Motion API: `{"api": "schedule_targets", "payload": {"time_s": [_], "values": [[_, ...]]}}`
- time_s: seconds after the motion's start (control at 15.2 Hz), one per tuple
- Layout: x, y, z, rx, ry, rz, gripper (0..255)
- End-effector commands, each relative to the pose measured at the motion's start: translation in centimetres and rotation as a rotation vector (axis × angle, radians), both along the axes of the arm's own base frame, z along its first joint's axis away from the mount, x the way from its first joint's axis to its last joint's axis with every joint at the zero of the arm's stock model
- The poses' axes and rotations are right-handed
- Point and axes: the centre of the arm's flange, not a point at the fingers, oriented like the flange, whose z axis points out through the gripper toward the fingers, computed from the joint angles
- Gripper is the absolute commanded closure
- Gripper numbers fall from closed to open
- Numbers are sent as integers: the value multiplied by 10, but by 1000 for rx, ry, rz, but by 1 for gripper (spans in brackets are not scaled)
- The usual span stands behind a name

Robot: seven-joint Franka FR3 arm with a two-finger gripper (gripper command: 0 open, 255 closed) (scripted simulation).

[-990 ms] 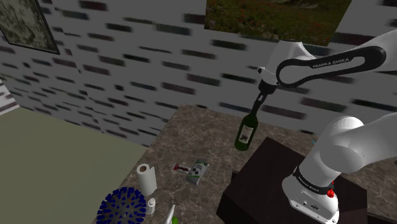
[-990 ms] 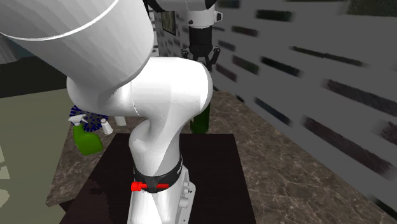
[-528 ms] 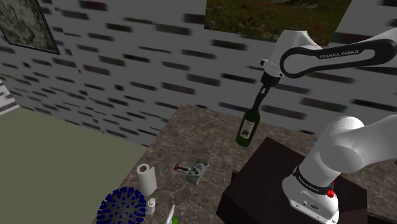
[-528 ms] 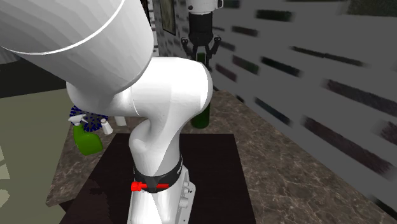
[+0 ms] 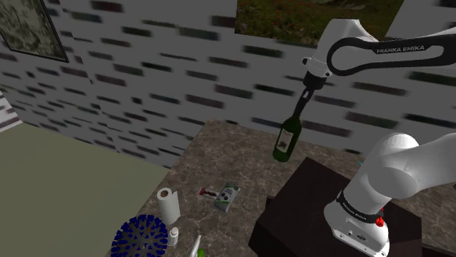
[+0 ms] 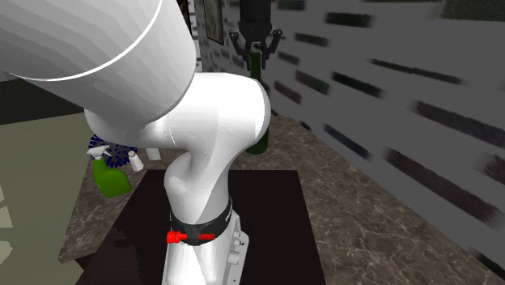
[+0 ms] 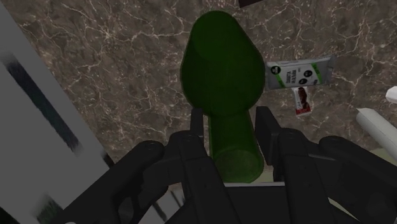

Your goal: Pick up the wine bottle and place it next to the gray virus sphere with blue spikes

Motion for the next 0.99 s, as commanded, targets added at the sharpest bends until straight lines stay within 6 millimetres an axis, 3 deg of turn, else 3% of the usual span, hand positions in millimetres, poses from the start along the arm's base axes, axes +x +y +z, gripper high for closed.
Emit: {"api": "schedule_targets", "payload": {"time_s": [0.0,0.92], "values": [[0,0,11,0,0,0,255],[0,0,85,0,0,0,255]]}}
